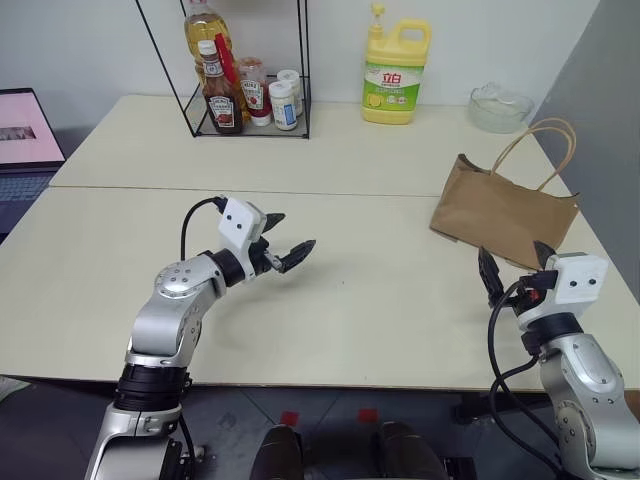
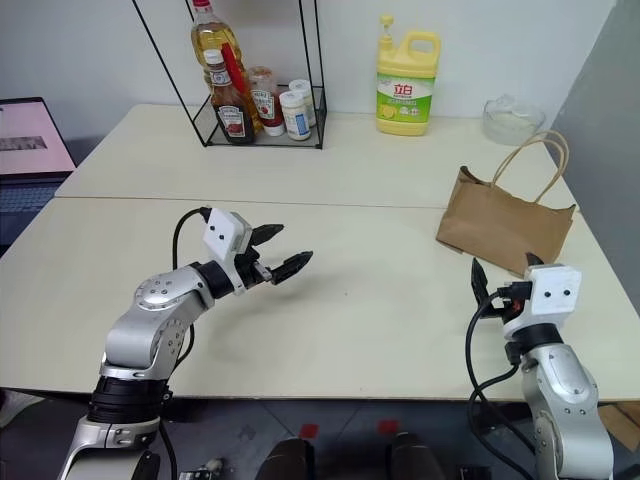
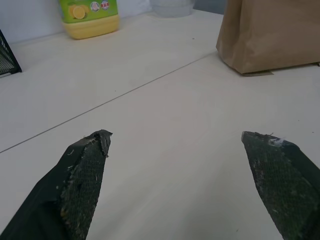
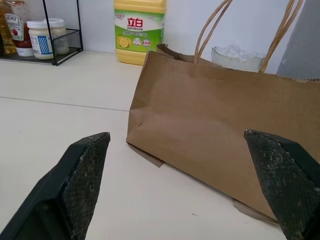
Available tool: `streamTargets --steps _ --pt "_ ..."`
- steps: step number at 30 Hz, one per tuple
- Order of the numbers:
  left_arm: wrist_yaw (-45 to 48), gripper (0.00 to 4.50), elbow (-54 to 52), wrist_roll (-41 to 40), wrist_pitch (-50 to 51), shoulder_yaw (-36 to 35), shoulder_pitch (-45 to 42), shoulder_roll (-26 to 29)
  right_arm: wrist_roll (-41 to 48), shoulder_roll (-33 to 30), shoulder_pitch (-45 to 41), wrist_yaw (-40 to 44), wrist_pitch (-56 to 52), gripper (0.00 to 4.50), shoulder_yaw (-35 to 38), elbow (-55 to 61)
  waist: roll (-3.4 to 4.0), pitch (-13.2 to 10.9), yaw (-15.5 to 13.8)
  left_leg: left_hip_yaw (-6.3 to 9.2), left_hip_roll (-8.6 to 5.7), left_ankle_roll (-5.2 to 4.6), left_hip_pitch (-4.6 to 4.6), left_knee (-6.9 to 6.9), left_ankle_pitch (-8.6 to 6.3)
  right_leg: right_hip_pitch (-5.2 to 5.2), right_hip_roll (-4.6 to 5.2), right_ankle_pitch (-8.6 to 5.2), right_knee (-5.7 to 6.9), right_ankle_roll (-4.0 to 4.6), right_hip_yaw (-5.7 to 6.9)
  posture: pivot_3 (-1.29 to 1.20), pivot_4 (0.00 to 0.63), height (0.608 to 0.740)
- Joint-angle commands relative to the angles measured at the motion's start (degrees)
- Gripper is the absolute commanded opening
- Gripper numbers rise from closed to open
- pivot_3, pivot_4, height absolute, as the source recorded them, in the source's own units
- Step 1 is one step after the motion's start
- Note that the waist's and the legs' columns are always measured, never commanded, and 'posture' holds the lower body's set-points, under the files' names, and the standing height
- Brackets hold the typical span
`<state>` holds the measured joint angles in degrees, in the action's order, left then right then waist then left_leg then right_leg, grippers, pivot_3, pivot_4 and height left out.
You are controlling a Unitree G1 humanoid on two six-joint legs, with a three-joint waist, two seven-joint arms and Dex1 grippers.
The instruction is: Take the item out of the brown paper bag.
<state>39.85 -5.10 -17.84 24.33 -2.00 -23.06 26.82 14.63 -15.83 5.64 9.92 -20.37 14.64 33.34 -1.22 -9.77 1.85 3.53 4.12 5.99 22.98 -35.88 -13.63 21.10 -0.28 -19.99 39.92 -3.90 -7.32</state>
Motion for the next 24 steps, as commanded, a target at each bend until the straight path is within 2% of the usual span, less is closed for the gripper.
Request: streamTargets --steps 1,24 --pt "1.90 4.46 -2.99 -1.97 -0.22 -0.43 -1.28 0.73 -0.07 -0.28 -0.40 -0.10 1.73 4.50 1.33 0.85 0.00 0.00 0.00 0.00 0.00 0.00 0.00 0.00 0.00 0.00 0.00 0.00 0.00 0.00 0.00 0.00 0.150 0.740" --pt "3.11 4.46 -3.39 0.00 0.34 1.74 -4.86 2.21 -0.07 0.05 -0.35 -0.78 1.12 4.50 1.47 1.28 0.00 0.00 0.00 0.00 0.00 0.00 0.01 0.00 0.00 0.00 0.00 0.00 0.00 0.00 0.00 0.00 0.150 0.740"
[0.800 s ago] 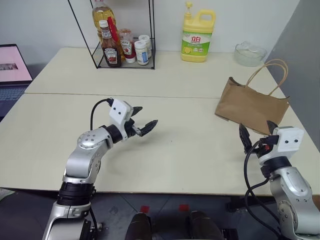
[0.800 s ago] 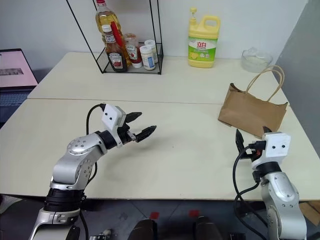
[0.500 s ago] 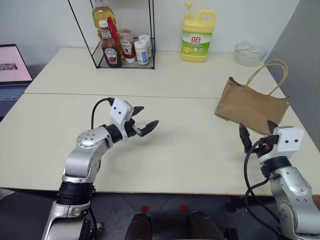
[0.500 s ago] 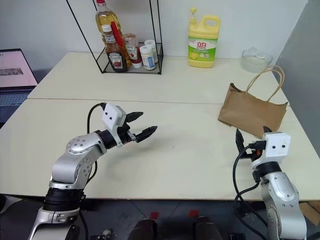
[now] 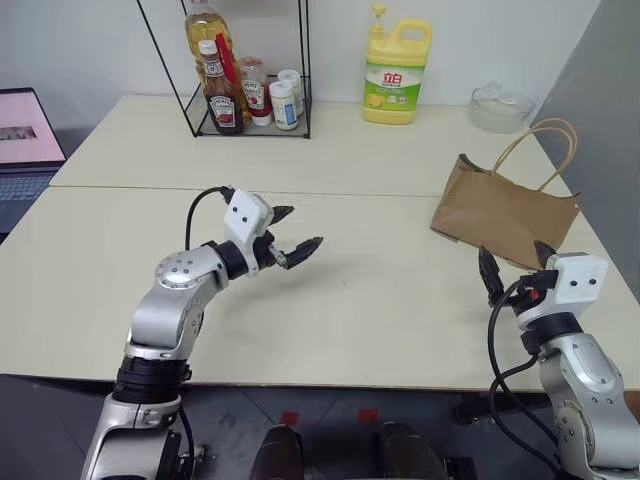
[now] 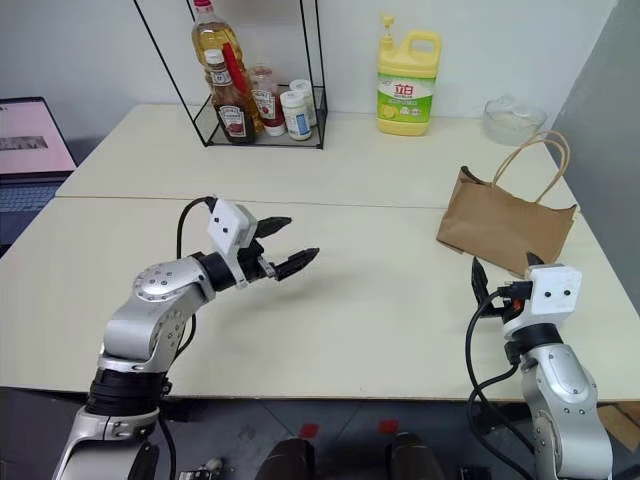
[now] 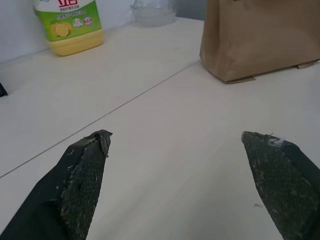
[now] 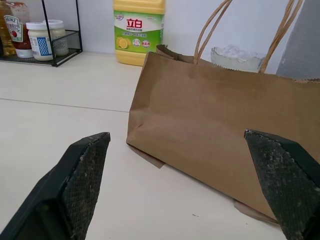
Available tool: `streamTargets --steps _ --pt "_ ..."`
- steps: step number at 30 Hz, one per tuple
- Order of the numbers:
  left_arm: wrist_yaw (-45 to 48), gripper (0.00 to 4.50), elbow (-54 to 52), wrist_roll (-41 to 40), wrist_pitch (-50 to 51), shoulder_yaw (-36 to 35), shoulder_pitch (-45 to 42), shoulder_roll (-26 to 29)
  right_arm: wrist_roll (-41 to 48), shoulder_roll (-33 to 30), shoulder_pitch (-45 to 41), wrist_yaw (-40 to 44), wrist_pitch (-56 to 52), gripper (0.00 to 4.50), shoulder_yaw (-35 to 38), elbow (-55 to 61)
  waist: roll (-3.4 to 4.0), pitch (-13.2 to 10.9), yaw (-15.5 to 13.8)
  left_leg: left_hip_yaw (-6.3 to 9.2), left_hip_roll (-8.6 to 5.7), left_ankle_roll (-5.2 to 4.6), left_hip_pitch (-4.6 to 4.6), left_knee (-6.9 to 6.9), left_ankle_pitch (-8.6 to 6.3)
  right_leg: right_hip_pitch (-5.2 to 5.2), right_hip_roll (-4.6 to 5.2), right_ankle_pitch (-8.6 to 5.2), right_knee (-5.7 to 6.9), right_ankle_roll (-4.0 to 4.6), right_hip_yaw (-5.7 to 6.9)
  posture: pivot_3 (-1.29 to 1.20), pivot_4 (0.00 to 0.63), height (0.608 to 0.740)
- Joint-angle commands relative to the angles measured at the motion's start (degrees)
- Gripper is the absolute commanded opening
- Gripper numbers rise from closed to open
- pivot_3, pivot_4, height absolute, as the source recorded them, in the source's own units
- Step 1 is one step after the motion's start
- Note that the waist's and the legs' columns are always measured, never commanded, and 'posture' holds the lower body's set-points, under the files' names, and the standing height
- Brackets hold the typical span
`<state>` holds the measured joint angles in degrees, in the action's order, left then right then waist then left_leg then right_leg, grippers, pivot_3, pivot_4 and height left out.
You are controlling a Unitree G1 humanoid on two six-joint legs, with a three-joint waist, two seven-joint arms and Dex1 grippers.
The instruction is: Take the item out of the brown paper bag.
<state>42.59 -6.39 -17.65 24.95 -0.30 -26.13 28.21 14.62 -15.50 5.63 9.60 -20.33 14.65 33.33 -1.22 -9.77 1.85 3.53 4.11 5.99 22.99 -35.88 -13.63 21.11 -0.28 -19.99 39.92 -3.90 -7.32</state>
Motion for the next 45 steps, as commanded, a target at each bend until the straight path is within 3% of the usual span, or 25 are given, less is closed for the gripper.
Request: streamTargets --steps 1,8,15,27,39,45 --pt "0.64 4.46 -1.87 -0.07 -0.04 0.30 -2.25 1.00 -0.09 -0.31 -0.34 -0.50 1.00 4.50 1.51 1.32 0.00 0.00 0.00 0.00 0.00 0.00 0.00 0.00 0.00 0.00 0.00 0.00 0.00 0.00 0.00 0.00 0.150 0.740" --pt "7.21 4.46 -2.25 -4.39 5.03 1.24 -6.96 2.80 0.97 -1.83 -2.62 -2.14 -3.31 4.50 3.15 5.08 0.01 -0.02 0.01 0.00 0.00 0.00 0.01 -0.01 0.00 0.00 0.00 0.00 0.00 0.00 0.01 0.00 0.150 0.740" --pt "13.81 4.46 -2.41 -6.33 6.74 4.03 -12.14 4.65 5.48 -7.84 -13.59 -4.36 -16.79 4.50 9.39 4.89 0.05 -0.05 0.04 0.02 -0.01 0.00 0.01 -0.01 0.00 0.00 -0.01 0.00 0.01 0.00 0.02 0.00 0.150 0.740" --pt "14.48 4.46 -1.81 -5.75 6.52 6.22 -14.44 3.20 12.05 -19.53 -32.28 1.96 -27.64 4.50 12.94 -16.14 0.05 -0.19 0.09 0.01 -0.05 -0.02 0.04 -0.02 0.00 0.03 0.01 0.00 -0.01 0.01 -0.02 0.00 0.150 0.740" --pt "14.18 4.46 -1.66 -5.37 5.62 6.70 -13.95 3.02 9.24 -27.13 -45.99 10.35 -22.67 4.50 8.10 -42.49 0.02 -0.34 0.11 -0.01 -0.08 -0.02 0.05 -0.02 0.00 0.04 0.06 0.00 -0.03 0.01 -0.02 0.00 0.150 0.740" --pt "14.43 4.46 -1.45 -5.13 5.25 6.49 -13.86 3.28 8.92 -27.75 -49.57 13.09 -21.25 4.50 6.81 -48.04 0.08 -0.41 0.12 -0.03 -0.11 -0.02 0.06 -0.02 0.00 0.05 0.10 0.00 -0.03 0.01 -0.02 0.00 0.150 0.740"
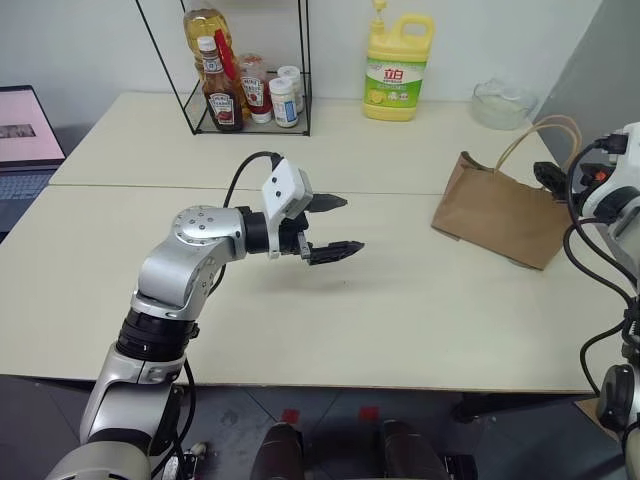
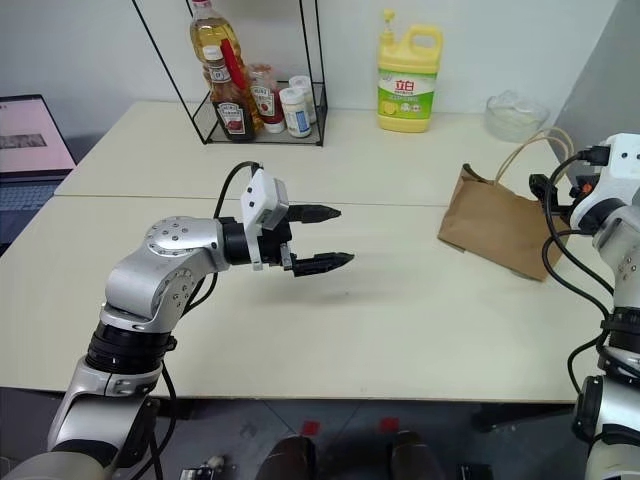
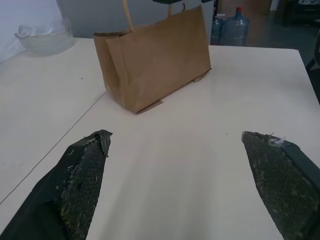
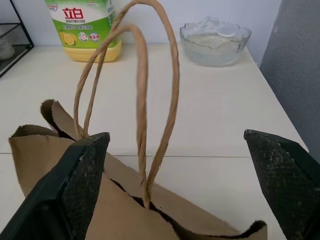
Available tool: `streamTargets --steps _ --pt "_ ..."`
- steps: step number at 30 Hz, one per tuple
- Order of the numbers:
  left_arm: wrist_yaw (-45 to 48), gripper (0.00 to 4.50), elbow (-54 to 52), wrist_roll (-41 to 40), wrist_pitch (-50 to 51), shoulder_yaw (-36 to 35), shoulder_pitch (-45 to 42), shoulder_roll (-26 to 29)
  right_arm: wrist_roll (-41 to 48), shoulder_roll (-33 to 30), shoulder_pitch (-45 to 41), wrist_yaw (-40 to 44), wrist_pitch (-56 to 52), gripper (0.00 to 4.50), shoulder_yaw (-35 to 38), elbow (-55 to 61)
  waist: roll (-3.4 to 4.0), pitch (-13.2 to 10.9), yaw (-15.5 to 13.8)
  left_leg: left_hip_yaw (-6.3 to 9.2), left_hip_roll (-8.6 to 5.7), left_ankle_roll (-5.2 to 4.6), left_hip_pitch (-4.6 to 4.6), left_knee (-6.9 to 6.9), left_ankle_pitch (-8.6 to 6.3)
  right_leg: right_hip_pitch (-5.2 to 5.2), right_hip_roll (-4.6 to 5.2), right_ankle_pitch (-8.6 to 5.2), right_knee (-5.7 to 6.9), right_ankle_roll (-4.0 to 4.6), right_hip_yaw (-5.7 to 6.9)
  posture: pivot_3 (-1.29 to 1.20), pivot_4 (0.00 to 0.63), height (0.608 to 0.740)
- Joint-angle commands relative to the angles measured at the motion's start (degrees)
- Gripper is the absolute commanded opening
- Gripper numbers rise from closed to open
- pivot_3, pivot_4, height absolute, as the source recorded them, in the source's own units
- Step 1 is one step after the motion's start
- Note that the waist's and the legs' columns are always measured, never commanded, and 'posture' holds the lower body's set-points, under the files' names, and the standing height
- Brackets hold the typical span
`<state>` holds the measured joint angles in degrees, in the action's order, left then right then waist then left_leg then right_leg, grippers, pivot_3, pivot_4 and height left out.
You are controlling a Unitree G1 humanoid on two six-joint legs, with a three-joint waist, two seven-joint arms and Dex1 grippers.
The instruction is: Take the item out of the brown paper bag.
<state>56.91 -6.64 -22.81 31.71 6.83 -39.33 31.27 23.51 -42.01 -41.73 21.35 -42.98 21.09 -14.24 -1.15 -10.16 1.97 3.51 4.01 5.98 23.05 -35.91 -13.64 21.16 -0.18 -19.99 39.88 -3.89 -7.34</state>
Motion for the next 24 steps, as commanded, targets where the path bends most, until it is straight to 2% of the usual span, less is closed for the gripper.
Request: streamTargets --steps 1,5,15,21,24 --pt "0.15 4.46 -1.02 0.16 -1.69 -0.61 -0.72 0.25 -0.04 -1.10 -2.77 1.65 1.88 4.50 0.22 -1.13 0.01 -0.01 -0.01 0.00 0.00 0.00 0.00 0.00 0.00 0.00 0.00 0.00 0.00 0.00 0.01 0.00 0.150 0.740" --pt "0.23 4.50 -0.66 0.47 -2.31 -0.39 -0.68 0.16 -0.09 -0.65 -4.39 2.04 2.71 3.59 0.10 -2.82 0.04 -0.05 0.00 0.00 -0.02 0.00 0.00 0.00 0.00 0.00 0.03 0.00 0.00 0.00 0.02 0.00 0.150 0.740" --pt "0.19 4.50 0.35 1.10 -3.05 -0.43 -0.55 0.36 -0.12 -1.23 -6.29 3.29 3.01 0.04 -0.89 -2.38 0.09 -0.09 -0.01 0.01 -0.08 0.00 0.01 -0.01 0.00 0.00 0.09 0.00 0.01 0.00 0.02 0.00 0.150 0.740" --pt "0.06 4.50 1.48 1.10 -2.10 -2.12 0.98 2.50 -0.13 -1.32 -7.79 5.09 1.52 0.04 -4.21 2.19 0.14 -0.13 0.25 0.02 -0.10 0.00 0.01 0.00 0.00 0.01 0.11 0.00 0.02 0.00 0.02 0.00 0.150 0.740" --pt "1.15 4.50 0.92 0.63 -1.46 -3.12 3.14 5.26 -0.66 -1.60 -9.10 6.23 1.61 0.04 -6.21 3.75 0.23 -0.21 0.49 0.01 -0.10 0.00 0.02 0.00 0.00 0.03 0.13 0.00 0.02 0.00 0.02 0.00 0.150 0.740"
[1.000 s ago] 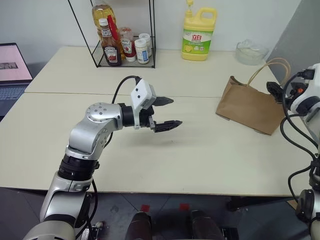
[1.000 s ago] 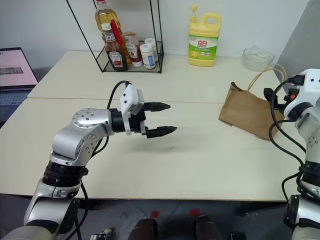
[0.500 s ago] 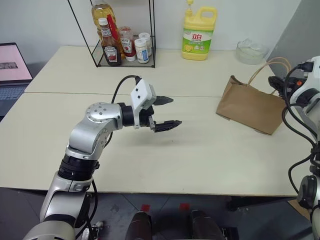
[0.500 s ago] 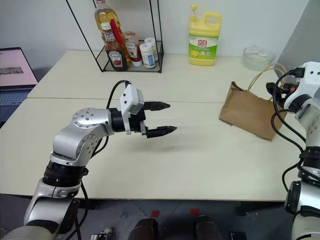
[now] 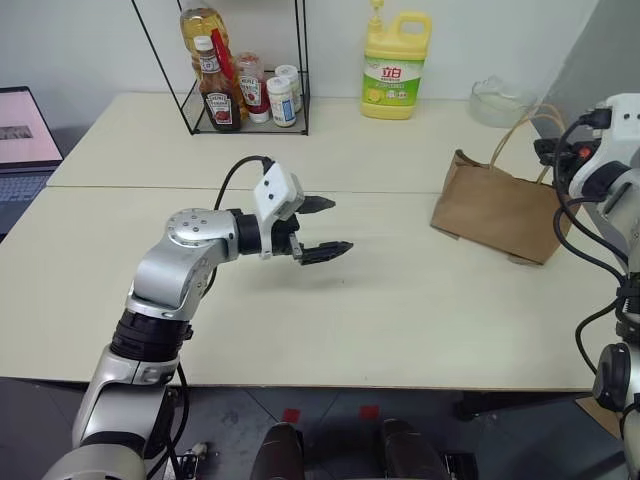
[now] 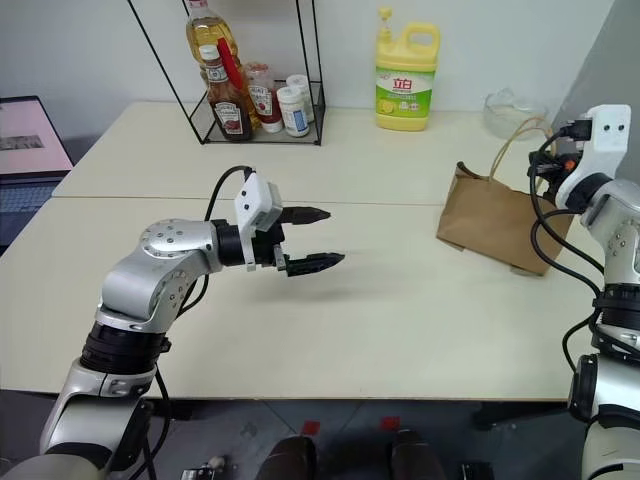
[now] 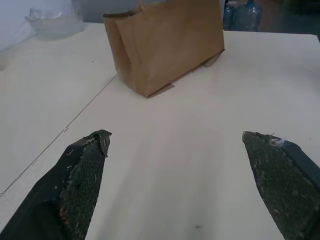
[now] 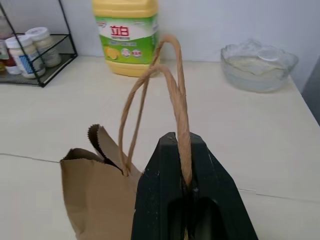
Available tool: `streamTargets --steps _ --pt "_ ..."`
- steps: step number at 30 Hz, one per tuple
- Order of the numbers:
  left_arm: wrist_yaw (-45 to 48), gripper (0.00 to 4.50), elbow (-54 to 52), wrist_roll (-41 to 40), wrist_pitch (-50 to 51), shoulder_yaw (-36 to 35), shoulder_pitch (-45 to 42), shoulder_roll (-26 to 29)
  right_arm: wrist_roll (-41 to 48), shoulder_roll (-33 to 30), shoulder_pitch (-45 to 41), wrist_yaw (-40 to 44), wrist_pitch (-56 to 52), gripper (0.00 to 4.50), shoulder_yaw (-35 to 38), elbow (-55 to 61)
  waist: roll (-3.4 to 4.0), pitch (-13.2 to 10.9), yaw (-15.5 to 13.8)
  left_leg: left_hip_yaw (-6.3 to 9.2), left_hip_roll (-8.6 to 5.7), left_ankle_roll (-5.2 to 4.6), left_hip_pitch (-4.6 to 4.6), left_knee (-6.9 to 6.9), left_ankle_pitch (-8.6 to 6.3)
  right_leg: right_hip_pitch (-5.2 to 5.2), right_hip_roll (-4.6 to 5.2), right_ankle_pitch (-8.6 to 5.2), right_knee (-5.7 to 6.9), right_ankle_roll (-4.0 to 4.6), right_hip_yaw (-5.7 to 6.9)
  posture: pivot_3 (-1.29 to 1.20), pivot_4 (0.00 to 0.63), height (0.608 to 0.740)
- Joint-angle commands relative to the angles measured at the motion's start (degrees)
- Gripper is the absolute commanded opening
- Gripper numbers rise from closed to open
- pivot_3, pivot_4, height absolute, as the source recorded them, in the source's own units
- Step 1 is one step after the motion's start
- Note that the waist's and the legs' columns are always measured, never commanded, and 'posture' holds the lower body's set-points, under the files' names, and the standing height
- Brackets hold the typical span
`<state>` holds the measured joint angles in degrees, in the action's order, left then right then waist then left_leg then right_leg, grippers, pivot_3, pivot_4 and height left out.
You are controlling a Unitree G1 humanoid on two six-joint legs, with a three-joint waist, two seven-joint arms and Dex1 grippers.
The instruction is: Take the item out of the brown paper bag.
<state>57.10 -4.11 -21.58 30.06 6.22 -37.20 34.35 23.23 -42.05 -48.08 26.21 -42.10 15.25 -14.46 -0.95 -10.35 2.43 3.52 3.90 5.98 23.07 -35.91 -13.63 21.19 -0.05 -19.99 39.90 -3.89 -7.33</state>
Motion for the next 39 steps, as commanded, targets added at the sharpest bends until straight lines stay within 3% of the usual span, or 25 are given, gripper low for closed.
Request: streamTargets --steps 1,18,30,39 --pt "1.28 4.50 -1.80 -0.73 0.35 -2.77 1.59 3.06 -0.57 -1.63 -3.26 1.78 0.87 0.04 -1.10 4.34 0.04 -0.07 0.13 0.00 0.00 0.00 0.00 0.00 0.00 0.00 0.00 0.00 0.00 0.00 0.00 0.00 0.150 0.740" --pt "0.83 4.50 -5.20 -5.98 6.09 -10.29 10.81 9.57 -3.92 3.37 -13.65 7.09 2.63 0.04 -10.77 7.16 0.17 -0.37 0.98 0.11 -0.05 0.00 0.34 -0.04 0.01 0.30 0.10 0.00 0.04 0.00 0.16 0.00 0.150 0.740" --pt "0.19 4.50 -2.78 -6.88 6.39 -14.98 14.39 10.57 -4.72 15.22 -22.93 7.06 5.28 0.04 -14.70 3.43 0.22 -0.40 1.25 0.17 -0.06 0.00 0.60 -0.06 0.02 0.59 0.13 0.01 0.14 0.01 0.24 0.00 0.150 0.740" --pt "0.68 4.50 -1.97 -6.62 5.73 -17.95 19.23 13.21 -5.82 28.85 -26.59 5.56 8.70 0.04 -18.63 -0.05 0.22 -0.40 2.17 0.35 -0.07 0.21 0.84 -0.07 0.14 0.77 0.17 0.01 0.21 0.02 0.47 0.00 0.150 0.740"
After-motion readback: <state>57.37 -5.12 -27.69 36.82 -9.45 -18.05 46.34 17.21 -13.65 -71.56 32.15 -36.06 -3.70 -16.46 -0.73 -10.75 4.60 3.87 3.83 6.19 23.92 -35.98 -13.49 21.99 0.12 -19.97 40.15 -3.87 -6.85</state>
